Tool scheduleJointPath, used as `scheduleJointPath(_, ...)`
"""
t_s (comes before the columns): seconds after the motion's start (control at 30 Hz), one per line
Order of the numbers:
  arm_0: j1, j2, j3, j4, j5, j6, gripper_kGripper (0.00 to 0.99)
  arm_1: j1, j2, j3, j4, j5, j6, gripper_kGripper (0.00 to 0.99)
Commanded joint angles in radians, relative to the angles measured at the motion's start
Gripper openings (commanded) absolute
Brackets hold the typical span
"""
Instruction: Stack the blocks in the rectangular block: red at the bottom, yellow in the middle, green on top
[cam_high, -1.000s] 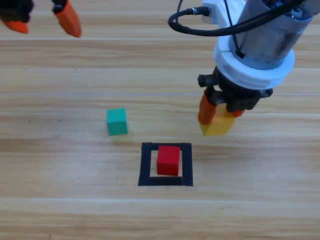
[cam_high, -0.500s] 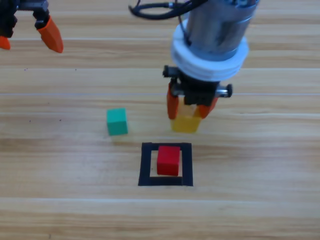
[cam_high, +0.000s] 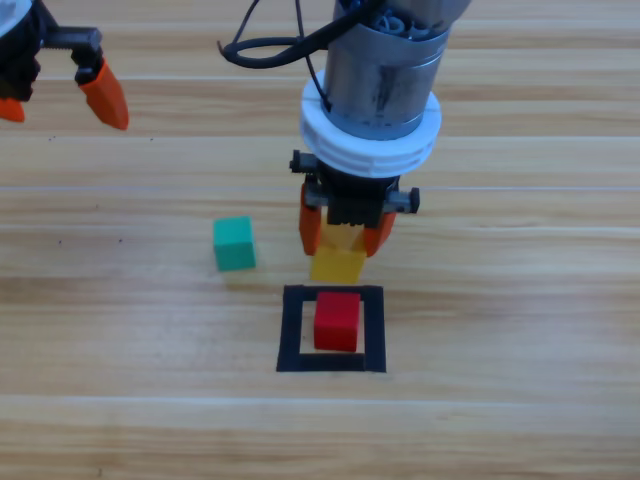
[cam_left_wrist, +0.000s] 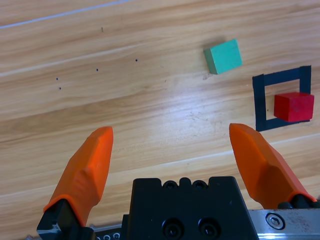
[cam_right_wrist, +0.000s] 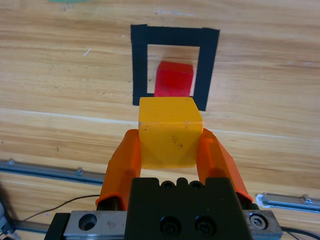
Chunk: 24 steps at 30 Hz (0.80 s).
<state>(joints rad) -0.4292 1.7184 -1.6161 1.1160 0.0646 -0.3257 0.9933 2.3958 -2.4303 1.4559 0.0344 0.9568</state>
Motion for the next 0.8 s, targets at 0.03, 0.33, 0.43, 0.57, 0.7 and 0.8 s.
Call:
scheduleJointPath(0.03,0.02,0.038,0.036,-0.036,-0.012,0.002,0.99,0.027,0.126,-0.024,0.026,0.021,0.007,0.015)
scheduleJointPath(0.33,0.02,0.04,0.067,-0.065,-0.012,-0.001,0.99,0.024,0.151,-0.033,0.032,0.012,0.003,0.015)
scheduleJointPath(0.43,0.02,0.043,0.073,-0.07,-0.012,-0.003,0.99,0.024,0.16,-0.035,0.032,0.009,0.003,0.015)
scheduleJointPath(0.57,0.02,0.043,0.085,-0.087,-0.02,-0.004,0.99,0.021,0.18,-0.046,0.032,0.009,0.003,0.015)
scheduleJointPath(0.7,0.02,0.043,0.097,-0.099,-0.025,-0.007,0.99,0.016,0.192,-0.053,0.034,0.005,0.002,0.015)
scheduleJointPath(0.8,0.02,0.043,0.102,-0.105,-0.026,-0.007,0.99,0.011,0.194,-0.053,0.034,-0.001,0.002,0.015)
